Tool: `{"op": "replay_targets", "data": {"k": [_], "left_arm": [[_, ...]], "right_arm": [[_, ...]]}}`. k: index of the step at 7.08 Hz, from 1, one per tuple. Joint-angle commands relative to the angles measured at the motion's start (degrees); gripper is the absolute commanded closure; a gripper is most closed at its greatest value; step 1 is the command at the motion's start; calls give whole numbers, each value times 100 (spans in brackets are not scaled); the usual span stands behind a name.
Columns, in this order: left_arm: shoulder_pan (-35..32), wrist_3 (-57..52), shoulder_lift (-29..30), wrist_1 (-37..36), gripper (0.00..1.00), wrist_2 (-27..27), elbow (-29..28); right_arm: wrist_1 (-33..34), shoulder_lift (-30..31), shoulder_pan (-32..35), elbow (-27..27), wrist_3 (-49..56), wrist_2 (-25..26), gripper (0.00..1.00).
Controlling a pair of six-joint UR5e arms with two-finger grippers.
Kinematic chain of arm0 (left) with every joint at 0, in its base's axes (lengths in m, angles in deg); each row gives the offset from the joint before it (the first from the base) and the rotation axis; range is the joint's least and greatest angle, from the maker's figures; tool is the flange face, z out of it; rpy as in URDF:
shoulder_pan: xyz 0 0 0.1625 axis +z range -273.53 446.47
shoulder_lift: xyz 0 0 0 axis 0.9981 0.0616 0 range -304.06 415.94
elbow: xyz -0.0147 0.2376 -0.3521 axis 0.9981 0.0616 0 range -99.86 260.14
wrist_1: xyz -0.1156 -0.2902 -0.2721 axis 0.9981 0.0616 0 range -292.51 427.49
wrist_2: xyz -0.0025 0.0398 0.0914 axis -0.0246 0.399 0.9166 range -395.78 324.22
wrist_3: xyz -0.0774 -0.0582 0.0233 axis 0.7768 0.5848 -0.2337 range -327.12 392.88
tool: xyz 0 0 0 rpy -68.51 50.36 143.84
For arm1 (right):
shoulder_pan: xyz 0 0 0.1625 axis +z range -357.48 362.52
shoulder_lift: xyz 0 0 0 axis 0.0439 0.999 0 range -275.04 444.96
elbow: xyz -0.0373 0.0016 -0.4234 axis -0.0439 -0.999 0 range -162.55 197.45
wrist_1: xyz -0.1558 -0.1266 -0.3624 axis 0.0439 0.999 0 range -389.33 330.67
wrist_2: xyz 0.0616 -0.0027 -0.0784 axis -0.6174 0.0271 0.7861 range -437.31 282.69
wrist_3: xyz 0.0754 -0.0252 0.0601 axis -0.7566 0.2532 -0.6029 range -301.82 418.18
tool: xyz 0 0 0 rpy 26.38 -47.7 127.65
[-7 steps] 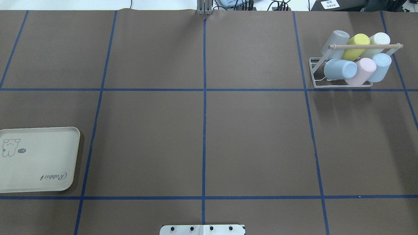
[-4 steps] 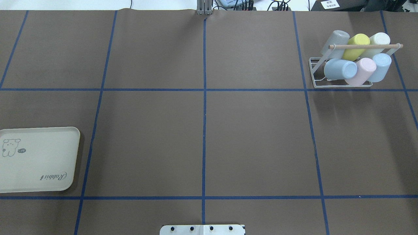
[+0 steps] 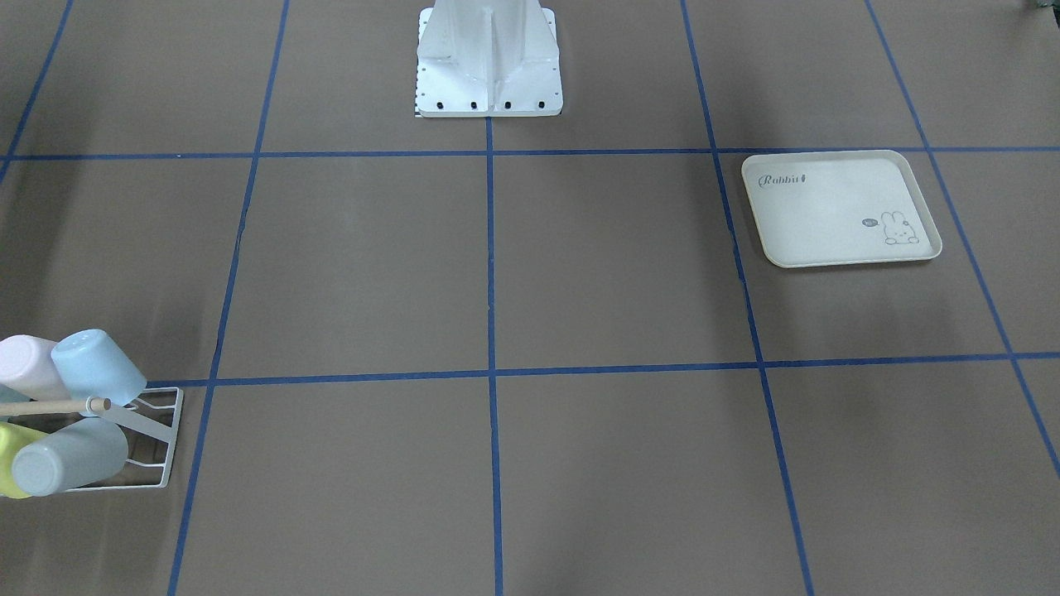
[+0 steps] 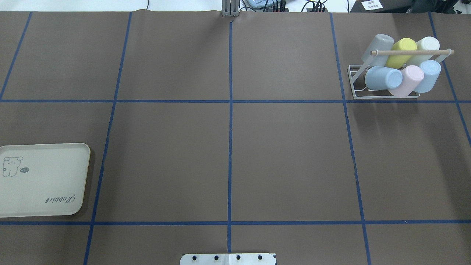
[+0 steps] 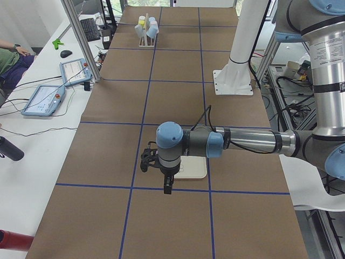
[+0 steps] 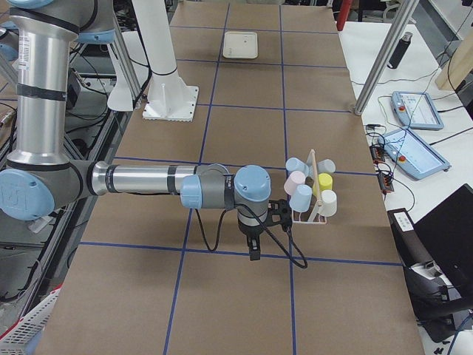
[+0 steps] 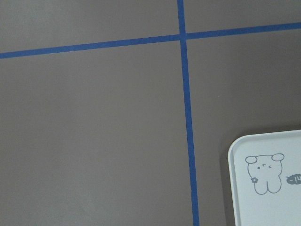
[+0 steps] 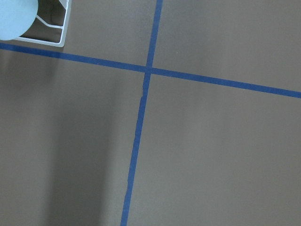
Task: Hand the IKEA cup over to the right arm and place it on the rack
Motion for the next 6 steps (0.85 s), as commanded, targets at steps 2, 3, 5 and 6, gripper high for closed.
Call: {"op": "replay_targets", "data": {"k": [2,3,5,6], "left_arm": [[-1,0,-12,-9,0,-5,1],[-1,-8,-12,0,0,-5,9],[-1,-8,-12,-9,0,-5,27],[-1,0,-12,0,0,-5,27]], "right_arm": [[18,40,0,-16,15,-51,0],[9,136,0,1,33,-87,0],[-9,373,0,27,59,-61,0],[-9,374,0,62,60,-61,0]]}}
